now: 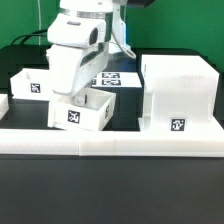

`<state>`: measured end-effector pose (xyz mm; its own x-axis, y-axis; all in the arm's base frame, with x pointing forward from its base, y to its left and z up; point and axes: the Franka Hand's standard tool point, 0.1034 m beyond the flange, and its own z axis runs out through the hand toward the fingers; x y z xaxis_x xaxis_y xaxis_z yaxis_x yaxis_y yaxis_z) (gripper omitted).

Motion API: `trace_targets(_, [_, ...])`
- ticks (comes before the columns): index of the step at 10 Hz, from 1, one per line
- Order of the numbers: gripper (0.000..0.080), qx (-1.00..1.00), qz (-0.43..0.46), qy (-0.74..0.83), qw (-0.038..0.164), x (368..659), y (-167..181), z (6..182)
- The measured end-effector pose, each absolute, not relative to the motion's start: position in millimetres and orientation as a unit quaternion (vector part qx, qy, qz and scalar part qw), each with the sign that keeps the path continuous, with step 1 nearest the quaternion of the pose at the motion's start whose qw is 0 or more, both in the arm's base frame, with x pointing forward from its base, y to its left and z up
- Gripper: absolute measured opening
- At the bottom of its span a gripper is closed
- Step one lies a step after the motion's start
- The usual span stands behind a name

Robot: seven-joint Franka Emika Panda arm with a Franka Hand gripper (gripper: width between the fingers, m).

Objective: Assemble drawer

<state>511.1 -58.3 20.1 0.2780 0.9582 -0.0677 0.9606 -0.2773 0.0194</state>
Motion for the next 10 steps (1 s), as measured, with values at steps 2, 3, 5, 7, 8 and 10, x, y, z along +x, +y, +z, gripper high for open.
trace_targets(2, [0.0042, 0.757, -0.028, 0.652, 0.03, 510, -60, 19.4])
trace_targets(3, [0.0042, 0.73, -0.034, 0.682, 0.028, 510, -57, 18.5])
trace_targets(5, [0.0042, 0.695, -0.044, 0.717, 0.025, 513, -55, 20.3])
trace_targets(7, [0.0042, 0.701, -0.044, 0.712, 0.025, 512, -55, 19.7])
trace_targets(8, [0.0042, 0.706, -0.045, 0.706, 0.024, 513, -53, 19.8])
trace_targets(10, [0.0042, 0.722, -0.046, 0.69, 0.019, 523, -42, 24.2])
